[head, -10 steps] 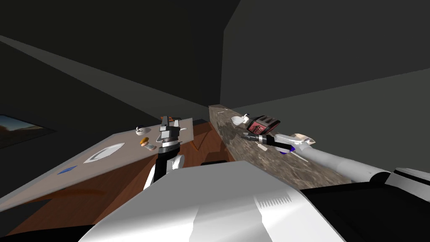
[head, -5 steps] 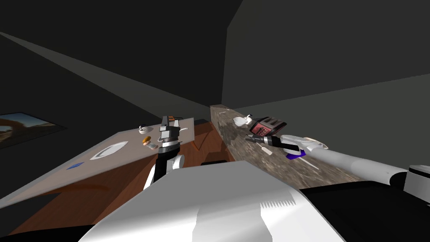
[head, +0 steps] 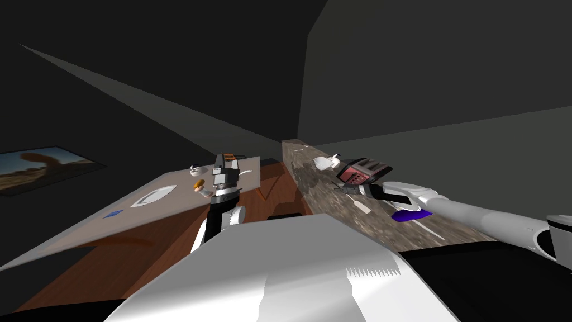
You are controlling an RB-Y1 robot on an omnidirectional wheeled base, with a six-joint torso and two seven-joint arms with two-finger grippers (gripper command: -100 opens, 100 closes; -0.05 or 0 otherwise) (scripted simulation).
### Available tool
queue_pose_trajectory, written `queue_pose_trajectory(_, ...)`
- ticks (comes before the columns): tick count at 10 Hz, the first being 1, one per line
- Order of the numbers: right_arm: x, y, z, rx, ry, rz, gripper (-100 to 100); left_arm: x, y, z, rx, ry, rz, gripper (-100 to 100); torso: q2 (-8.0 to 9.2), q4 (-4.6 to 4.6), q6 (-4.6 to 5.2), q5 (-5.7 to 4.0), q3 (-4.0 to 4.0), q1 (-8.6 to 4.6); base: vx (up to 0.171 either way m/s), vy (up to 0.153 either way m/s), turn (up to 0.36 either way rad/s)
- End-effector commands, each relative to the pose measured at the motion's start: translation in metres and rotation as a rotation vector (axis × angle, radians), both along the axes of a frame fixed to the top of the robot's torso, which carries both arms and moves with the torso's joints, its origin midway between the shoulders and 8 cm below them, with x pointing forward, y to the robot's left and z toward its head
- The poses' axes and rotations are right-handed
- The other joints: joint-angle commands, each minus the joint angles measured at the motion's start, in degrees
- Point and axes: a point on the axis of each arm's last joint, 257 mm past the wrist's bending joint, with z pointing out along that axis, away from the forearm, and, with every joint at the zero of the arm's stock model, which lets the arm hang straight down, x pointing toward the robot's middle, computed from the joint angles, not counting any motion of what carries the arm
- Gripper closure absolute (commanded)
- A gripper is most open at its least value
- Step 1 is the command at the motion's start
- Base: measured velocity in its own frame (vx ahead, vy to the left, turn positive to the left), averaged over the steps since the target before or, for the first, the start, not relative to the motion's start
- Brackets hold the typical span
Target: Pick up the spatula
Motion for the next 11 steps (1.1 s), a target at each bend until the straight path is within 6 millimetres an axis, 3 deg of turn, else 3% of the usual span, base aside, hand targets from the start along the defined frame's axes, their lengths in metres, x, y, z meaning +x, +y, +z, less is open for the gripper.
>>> queue_pose_trajectory(1,-0.012,-0.008,-0.003,-0.023,0.025,-0.018,-100,0.000,0.000,0.000,0.000,0.000,0.000,0,0.00,0.00,0.00,0.00,0.00,0.00,0.036,0.000,0.054)
queue_pose_trajectory(2,-0.029,-0.030,-0.011,-0.067,0.071,-0.051,-100,0.000,0.000,0.000,0.000,0.000,0.000,0,0.03,0.01,0.03,0.01,0.02,0.01,0.039,-0.001,0.089)
queue_pose_trajectory(3,-0.029,-0.030,-0.011,-0.067,0.071,-0.051,-100,0.000,0.000,0.000,0.000,0.000,0.000,0,0.03,0.01,0.02,0.01,0.02,0.02,0.032,-0.002,0.038)
queue_pose_trajectory(6,-0.083,-0.086,-0.029,-0.177,0.203,-0.134,-100,0.000,0.000,0.000,0.000,0.000,0.000,0,-0.02,0.00,0.00,0.01,-0.01,0.03,0.050,0.004,0.107)
queue_pose_trajectory(7,-0.083,-0.086,-0.029,-0.177,0.203,-0.134,-100,0.000,0.000,0.000,0.000,0.000,0.000,0,-0.05,-0.01,0.00,-0.01,-0.03,0.02,0.041,0.003,0.027)
queue_pose_trajectory(11,-0.146,-0.128,-0.044,-0.265,0.341,-0.201,-100,0.000,0.000,0.000,0.000,0.000,0.000,0,0.05,0.01,0.02,0.02,0.03,0.08,0.032,0.013,0.071)
